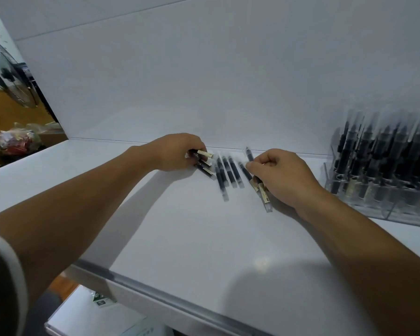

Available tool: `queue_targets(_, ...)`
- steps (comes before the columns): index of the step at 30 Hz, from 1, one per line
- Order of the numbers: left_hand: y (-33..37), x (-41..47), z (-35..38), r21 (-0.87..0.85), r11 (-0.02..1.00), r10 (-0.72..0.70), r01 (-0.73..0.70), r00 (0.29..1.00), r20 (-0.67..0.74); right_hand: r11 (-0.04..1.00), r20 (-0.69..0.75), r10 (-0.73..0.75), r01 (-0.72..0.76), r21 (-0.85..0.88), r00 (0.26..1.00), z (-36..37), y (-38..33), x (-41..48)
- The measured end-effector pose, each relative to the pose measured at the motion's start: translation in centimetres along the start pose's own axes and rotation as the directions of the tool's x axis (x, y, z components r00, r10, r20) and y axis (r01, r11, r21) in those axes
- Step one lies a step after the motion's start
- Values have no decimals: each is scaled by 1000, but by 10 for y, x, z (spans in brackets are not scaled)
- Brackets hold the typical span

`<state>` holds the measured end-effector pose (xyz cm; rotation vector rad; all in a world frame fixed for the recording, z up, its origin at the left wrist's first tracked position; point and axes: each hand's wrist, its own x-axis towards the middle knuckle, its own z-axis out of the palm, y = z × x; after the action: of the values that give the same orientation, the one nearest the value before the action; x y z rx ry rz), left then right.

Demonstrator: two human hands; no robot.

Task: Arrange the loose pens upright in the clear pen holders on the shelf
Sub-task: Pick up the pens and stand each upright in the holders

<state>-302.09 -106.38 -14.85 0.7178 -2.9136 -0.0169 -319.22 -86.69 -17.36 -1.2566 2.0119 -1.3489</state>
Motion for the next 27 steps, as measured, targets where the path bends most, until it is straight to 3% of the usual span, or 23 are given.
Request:
queue_targets(6,3,1,-10,104,992,63,-73,994,90,999,-5,-25,25,42,1000,1,-1,-1)
queue_targets(9,2,-1,-12,148,985,82,-90,995,59,998,-22,-40,41,56,999,0,-4,-1)
queue_targets(13,10,-12,-12,95,995,48,-38,994,-103,995,-56,-66,70,72,996,0,-12,-6)
queue_targets(17,37,-26,-23,-226,973,-29,-54,938,-346,986,-99,-97,109,126,990,-3,-26,-18)
queue_targets(20,70,-32,-35,-511,851,-136,-122,888,-439,979,-110,-145,158,127,983,-18,-42,-24)
queue_targets(23,108,-34,-38,-727,652,-188,-214,884,-428,973,-153,-200,215,86,968,-44,-52,-38)
queue_targets(27,169,-29,-28,-874,372,-186,-314,897,-402,969,-236,-227,243,41,945,-96,-46,-67)
